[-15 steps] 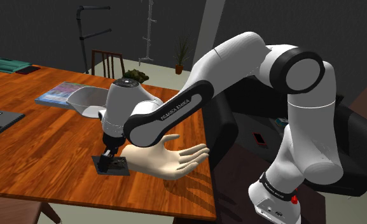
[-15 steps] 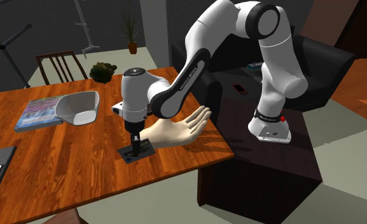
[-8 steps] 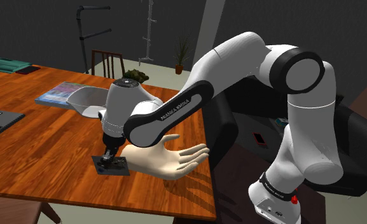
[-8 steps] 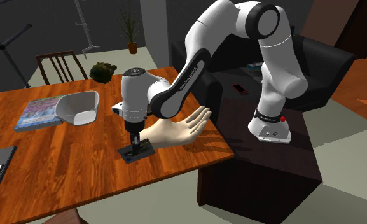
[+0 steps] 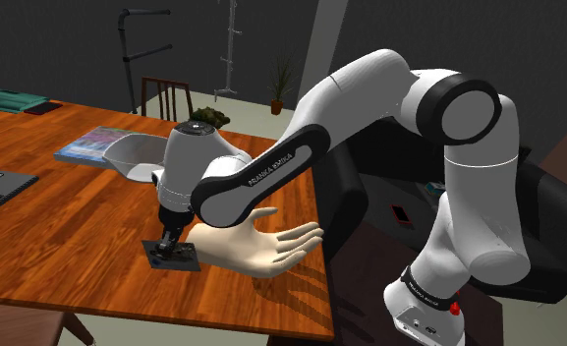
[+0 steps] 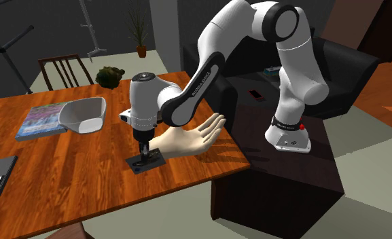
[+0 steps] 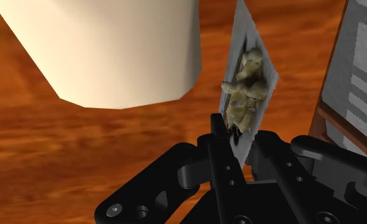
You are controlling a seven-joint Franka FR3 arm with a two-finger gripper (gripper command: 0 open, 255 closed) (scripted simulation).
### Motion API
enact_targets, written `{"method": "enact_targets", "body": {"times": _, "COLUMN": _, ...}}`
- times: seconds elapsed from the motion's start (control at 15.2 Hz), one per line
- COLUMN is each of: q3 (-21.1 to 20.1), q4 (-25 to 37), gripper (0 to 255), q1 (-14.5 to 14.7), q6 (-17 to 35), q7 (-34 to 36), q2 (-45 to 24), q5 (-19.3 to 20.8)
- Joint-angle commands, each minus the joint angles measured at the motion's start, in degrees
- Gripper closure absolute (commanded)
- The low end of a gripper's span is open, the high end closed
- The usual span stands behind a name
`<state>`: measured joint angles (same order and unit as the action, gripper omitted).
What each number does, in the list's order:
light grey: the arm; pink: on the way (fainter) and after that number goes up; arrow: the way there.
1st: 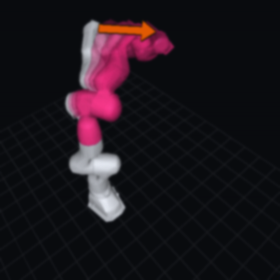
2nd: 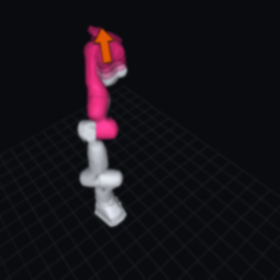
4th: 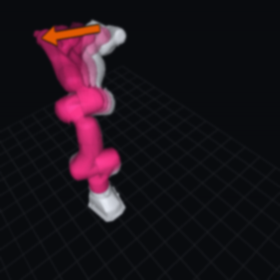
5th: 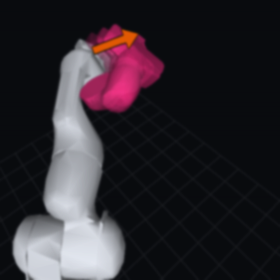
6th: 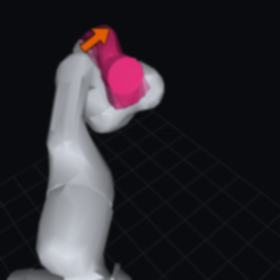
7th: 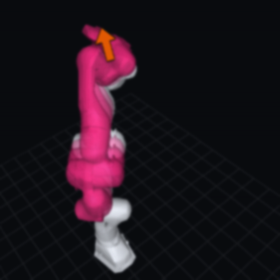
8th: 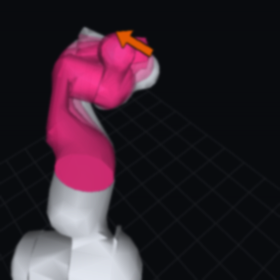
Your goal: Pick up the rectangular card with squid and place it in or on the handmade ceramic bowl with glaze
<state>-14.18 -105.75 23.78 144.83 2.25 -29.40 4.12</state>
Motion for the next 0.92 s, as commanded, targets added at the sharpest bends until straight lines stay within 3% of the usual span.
{"method": "enact_targets", "body": {"times": 0.0, "q3": -0.11, "q4": 0.07, "gripper": 255, "q1": -0.08, "q6": -0.56, "q7": -0.05, "q2": 0.5, "q5": -0.13}}
{"method": "enact_targets", "body": {"times": 0.86, "q3": -1.22, "q4": 2.18, "gripper": 255, "q1": -0.94, "q6": -8.36, "q7": -0.66, "q2": 6.3, "q5": -1.77}}
